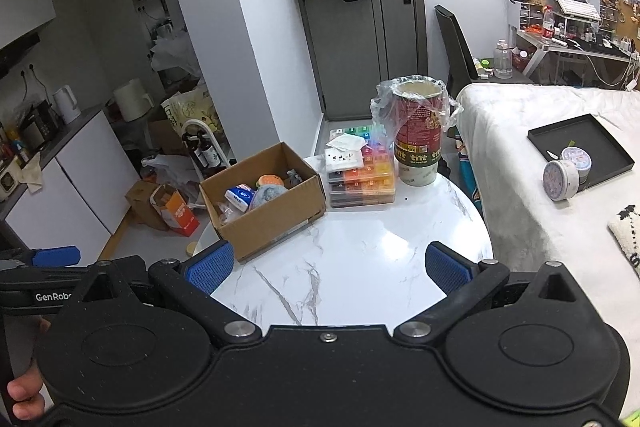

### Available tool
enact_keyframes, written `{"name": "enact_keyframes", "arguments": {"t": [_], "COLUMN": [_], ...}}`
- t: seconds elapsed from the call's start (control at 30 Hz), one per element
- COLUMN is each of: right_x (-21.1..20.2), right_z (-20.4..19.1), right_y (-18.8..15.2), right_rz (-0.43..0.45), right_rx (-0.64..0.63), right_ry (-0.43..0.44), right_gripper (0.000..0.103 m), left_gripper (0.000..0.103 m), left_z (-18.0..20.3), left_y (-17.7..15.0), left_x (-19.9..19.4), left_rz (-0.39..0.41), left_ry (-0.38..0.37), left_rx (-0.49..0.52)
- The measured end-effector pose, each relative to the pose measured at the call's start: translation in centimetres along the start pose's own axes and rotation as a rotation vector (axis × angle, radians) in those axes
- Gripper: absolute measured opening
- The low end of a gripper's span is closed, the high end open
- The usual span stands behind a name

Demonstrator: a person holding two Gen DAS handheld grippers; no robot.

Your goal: Organize soft objects

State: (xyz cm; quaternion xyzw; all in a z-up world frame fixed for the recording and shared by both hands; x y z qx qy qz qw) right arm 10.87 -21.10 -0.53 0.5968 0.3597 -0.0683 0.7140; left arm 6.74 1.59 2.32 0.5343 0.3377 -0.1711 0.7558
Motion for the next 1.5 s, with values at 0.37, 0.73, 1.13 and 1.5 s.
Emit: {"name": "enact_keyframes", "arguments": {"t": [0.37,0.73,1.13,1.5], "right_x": [-0.1,0.2,1.0,2.4], "right_z": [-0.2,-0.2,-0.4,-0.9], "right_y": [0.0,0.1,0.0,0.4], "right_rz": [-0.005,-0.014,-0.024,-0.027], "right_rx": [0.010,0.010,-0.007,-0.013], "right_ry": [0.012,0.006,-0.003,0.012], "right_gripper": [0.103,0.103,0.103,0.103], "left_gripper": [0.103,0.103,0.103,0.103], "left_z": [0.0,0.0,-0.2,-0.6], "left_y": [0.3,0.6,0.6,1.0], "left_x": [0.3,0.4,0.9,1.5], "left_rz": [-0.003,0.003,-0.008,0.010], "left_ry": [-0.014,-0.011,-0.026,-0.054], "left_rx": [-0.003,-0.001,0.006,-0.025]}}
Point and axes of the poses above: each gripper's, at about its wrist camera, not at the fingertips, and x roughly the way its jaws point, z to its right, y to its top, the point moved 6 cm from there along x, roughly the way its jaws point, and after that the axes turned 15 degrees about -x, right-handed, at the moved point
